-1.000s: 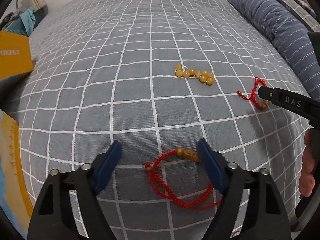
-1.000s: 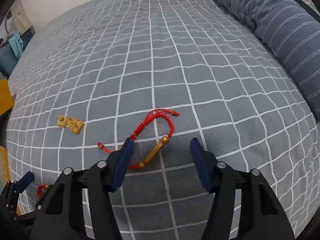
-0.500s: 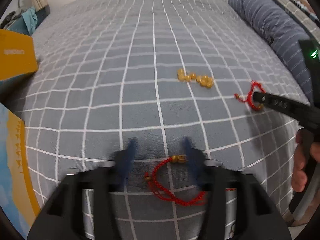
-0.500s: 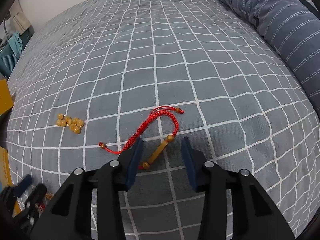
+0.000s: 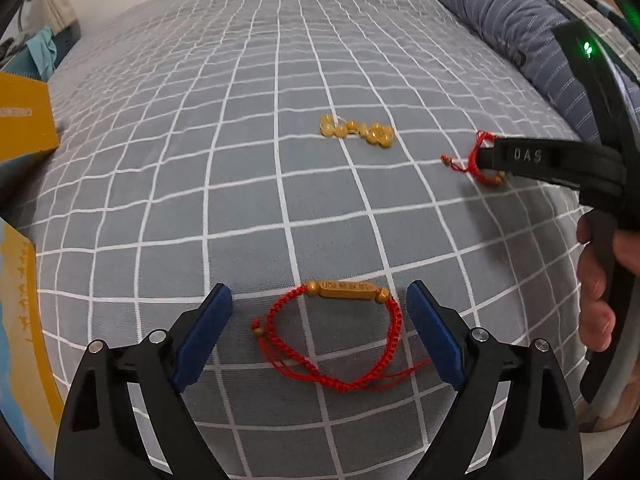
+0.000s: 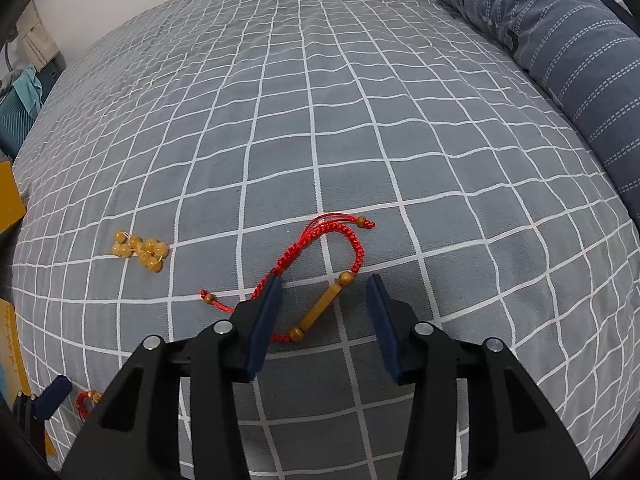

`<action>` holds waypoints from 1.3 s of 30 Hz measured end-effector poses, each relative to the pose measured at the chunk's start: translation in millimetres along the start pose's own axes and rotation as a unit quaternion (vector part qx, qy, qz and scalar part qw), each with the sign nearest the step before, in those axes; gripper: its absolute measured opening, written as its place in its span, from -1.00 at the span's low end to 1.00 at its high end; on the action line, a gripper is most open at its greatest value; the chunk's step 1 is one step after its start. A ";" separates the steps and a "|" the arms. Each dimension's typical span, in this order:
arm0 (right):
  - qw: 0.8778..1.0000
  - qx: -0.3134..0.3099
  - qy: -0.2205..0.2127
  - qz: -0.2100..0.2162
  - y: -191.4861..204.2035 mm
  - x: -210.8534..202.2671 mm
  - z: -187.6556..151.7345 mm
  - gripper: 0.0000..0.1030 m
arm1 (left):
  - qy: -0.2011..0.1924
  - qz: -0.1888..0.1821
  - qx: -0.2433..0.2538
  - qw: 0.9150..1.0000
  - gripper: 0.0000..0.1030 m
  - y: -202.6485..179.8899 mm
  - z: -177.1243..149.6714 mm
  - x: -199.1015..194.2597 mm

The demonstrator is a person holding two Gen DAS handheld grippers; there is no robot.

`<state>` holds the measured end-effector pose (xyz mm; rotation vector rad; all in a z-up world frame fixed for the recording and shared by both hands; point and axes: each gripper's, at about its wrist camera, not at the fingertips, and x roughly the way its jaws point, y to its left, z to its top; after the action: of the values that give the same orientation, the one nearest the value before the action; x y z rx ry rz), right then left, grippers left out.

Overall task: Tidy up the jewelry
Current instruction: 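Grasp a red cord bracelet with the left tool while the right tool grasps another red cord bracelet, then carry both red cord bracelets over the white box with both tools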

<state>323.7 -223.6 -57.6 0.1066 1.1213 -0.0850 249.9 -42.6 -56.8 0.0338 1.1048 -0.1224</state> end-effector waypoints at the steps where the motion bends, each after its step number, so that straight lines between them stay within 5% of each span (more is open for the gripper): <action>1: 1.000 0.000 0.001 0.000 -0.2 0.5 0.2 -0.30 | 0.003 -0.001 -0.001 1.000 0.49 1.1 -0.8 1.2; 10: 1.000 0.001 0.000 0.002 -1.8 0.4 0.8 -0.76 | 0.009 -0.006 -0.014 1.000 -0.59 12.3 0.8 -1.7; 39: 1.000 -0.006 -0.028 0.006 3.1 -41.2 -3.7 -0.86 | -0.019 -0.008 -0.016 1.000 -0.84 19.5 -2.2 -33.8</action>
<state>303.0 -219.5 -21.9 0.0995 1.0650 -0.0713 235.2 -20.3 -28.3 -0.0058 1.0696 -0.1184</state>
